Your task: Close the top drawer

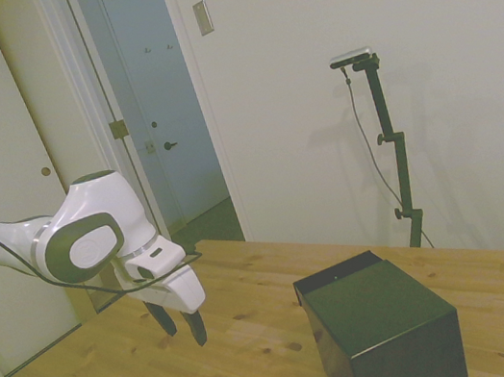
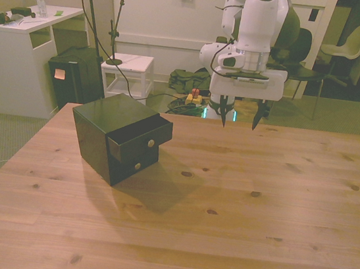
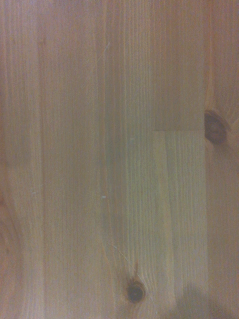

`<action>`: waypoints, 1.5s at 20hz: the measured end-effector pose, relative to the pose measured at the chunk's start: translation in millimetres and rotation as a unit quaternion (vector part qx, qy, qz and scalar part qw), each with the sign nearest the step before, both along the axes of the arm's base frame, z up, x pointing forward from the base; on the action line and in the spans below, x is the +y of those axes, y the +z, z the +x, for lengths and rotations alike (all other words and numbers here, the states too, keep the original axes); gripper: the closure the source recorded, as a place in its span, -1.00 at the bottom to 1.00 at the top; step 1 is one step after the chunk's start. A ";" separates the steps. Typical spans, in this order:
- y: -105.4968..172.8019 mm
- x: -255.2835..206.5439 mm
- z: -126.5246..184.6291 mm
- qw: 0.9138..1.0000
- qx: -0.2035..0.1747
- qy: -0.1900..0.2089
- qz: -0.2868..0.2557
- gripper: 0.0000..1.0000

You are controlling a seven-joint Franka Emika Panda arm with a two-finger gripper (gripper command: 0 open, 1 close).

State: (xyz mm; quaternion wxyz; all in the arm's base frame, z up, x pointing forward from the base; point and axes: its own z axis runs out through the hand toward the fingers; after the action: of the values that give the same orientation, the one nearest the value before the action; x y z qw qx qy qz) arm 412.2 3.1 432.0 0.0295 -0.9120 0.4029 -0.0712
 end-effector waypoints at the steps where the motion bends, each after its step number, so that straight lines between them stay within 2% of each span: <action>1: -0.1 0.0 0.1 1.000 0.000 0.000 0.000 -1.00; 4: 1.9 -4.5 3.6 1.000 -0.011 -0.011 -0.007 -1.00; 8: 10.7 -17.5 25.8 0.996 -0.067 -0.057 -0.033 -1.00; 12: 14.7 -17.1 66.4 0.986 -0.128 -0.100 -0.044 -1.00; 18: 36.6 -40.1 124.7 0.967 -0.188 -0.158 -0.062 -1.00; 24: 49.3 -75.7 144.7 0.954 -0.210 -0.201 -0.076 -1.00; 30: 58.5 -114.2 147.3 0.943 -0.221 -0.233 -0.085 -1.00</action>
State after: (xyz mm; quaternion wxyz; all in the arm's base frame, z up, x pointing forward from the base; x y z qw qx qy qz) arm 559.5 -111.1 490.5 0.0231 -0.7534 0.5797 -0.3097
